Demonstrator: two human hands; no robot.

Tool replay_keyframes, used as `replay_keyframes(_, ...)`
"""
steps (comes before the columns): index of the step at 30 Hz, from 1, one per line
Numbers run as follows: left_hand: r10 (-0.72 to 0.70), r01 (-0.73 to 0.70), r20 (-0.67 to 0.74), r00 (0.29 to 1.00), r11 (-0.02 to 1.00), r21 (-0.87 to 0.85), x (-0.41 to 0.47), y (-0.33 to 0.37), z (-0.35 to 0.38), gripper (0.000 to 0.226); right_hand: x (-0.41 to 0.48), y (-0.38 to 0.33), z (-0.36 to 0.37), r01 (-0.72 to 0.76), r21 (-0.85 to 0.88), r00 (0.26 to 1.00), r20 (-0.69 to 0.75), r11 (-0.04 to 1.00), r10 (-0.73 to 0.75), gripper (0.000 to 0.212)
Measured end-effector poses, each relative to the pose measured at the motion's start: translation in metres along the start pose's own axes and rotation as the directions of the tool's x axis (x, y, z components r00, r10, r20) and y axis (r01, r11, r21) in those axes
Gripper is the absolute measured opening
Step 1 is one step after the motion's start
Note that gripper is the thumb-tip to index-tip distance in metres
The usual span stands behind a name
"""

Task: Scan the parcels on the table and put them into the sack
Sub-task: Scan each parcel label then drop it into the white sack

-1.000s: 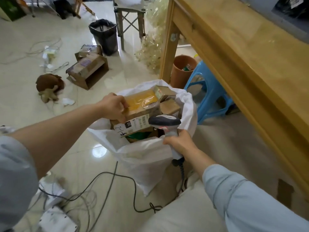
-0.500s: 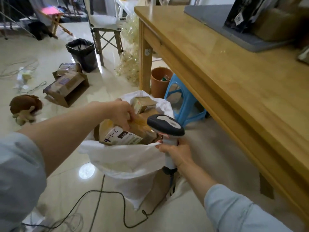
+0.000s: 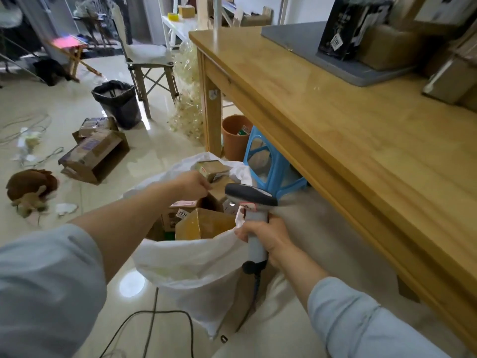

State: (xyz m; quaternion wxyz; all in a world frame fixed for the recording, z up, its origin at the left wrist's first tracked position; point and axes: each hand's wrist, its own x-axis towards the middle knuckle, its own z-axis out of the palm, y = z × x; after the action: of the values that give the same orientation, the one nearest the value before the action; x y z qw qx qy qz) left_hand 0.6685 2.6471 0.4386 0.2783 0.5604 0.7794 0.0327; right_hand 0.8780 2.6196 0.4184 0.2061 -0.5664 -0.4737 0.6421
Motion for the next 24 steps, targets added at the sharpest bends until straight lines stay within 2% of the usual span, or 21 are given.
replay_keyframes(3, 0.091, -0.088, -0.169, 0.981, 0.996, 0.026, -0.005, 0.034, -0.022, 0.032, -0.004, -0.020, -0.013, -0.022, 0.178, 1.000, -0.001, 0.984, 0.023, 0.044)
replay_keyframes(6, 0.192, -0.179, -0.264, 0.945, 0.981, 0.074, -0.007, 0.073, -0.034, 0.031, -0.019, -0.051, -0.030, -0.032, 0.409, 0.999, 0.028, 0.912, 0.022, 0.007)
replay_keyframes(7, 0.222, -0.207, -0.291, 0.930, 0.975, 0.084, -0.009, 0.088, -0.037, 0.032, -0.025, -0.061, -0.037, -0.013, 0.445, 1.000, 0.027, 0.895, 0.001, 0.004)
replay_keyframes(9, 0.291, -0.271, -0.335, 0.896, 0.957, 0.107, -0.014, 0.119, -0.044, 0.037, -0.041, -0.078, -0.052, 0.029, 0.503, 0.999, 0.012, 0.864, -0.041, 0.012)
replay_keyframes(13, 0.428, -0.398, -0.341, 0.837, 0.904, 0.158, -0.024, 0.181, -0.054, 0.052, -0.075, -0.106, -0.093, 0.152, 0.578, 0.988, -0.083, 0.801, -0.127, 0.013)
replay_keyframes(18, 0.553, -0.520, -0.316, 0.771, 0.833, 0.188, -0.038, 0.259, -0.057, 0.054, -0.120, -0.127, -0.164, 0.307, 0.618, 0.951, -0.227, 0.724, -0.210, 0.012)
replay_keyframes(24, 0.613, -0.609, -0.247, 0.750, 0.787, 0.105, -0.049, 0.345, -0.041, 0.057, -0.154, -0.131, -0.253, 0.409, 0.646, 0.899, -0.405, 0.645, -0.165, 0.012)
